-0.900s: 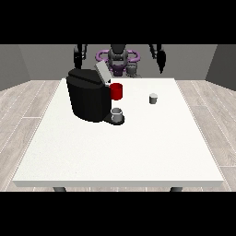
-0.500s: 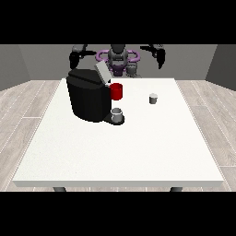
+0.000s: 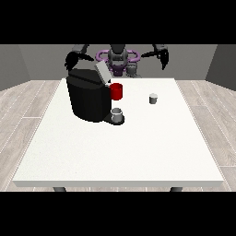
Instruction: Insert the coffee pod into the coffee machine and close the lid
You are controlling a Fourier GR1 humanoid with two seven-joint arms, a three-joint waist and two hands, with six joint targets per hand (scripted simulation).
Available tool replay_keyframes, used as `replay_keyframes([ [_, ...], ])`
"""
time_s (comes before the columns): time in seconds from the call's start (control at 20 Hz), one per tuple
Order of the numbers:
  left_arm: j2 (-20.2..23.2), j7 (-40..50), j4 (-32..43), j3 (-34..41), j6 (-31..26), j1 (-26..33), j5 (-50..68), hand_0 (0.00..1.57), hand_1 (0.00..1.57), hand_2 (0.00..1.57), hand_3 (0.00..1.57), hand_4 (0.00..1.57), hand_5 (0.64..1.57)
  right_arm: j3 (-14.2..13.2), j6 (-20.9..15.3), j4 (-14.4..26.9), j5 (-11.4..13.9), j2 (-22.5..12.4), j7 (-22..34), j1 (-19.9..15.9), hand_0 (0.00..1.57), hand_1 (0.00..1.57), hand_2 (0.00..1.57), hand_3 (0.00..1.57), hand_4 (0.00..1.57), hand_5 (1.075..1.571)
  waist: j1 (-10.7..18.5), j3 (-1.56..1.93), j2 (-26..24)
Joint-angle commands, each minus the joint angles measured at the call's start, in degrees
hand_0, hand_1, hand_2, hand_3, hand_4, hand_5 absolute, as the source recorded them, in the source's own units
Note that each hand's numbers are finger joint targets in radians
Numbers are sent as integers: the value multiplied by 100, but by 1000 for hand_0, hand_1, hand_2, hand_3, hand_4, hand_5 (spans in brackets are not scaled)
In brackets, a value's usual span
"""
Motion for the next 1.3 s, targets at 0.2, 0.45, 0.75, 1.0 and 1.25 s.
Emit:
replay_keyframes([
  [0.2, 831, 627, 883, 649, -424, -1022, 102, 0, 0, 0, 0, 0, 1571, 287, -217, -80, 113, 156, -24, -256, 0, 0, 0, 0, 228, 1571, -287, -1, 397],
  [0.45, 886, 340, 1786, 657, -282, -1462, -264, 0, 0, 0, 0, 0, 1571, 103, 5, -194, -93, -42, 345, -722, 0, 0, 0, 0, 283, 1571, -517, -2, 722],
  [0.75, 976, 206, 2607, 802, -163, -1995, -404, 0, 0, 0, 0, 0, 1571, 4, 67, 108, -163, -65, 62, -1051, 0, 0, 0, 0, 352, 1571, -579, -2, 1263],
  [1.0, 1129, 532, 3045, 660, -278, -2414, -654, 0, 0, 0, 0, 0, 1571, 243, -337, 610, 232, 119, 65, -1043, 0, 0, 0, 0, 392, 1571, -394, 0, 1140],
  [1.25, 1062, 314, 3668, 396, 163, -2502, -1298, 0, 0, 0, 0, 0, 1571, 594, -399, 243, 432, 137, 596, -1010, 0, 0, 0, 0, 423, 1571, -678, -2, 1061],
])
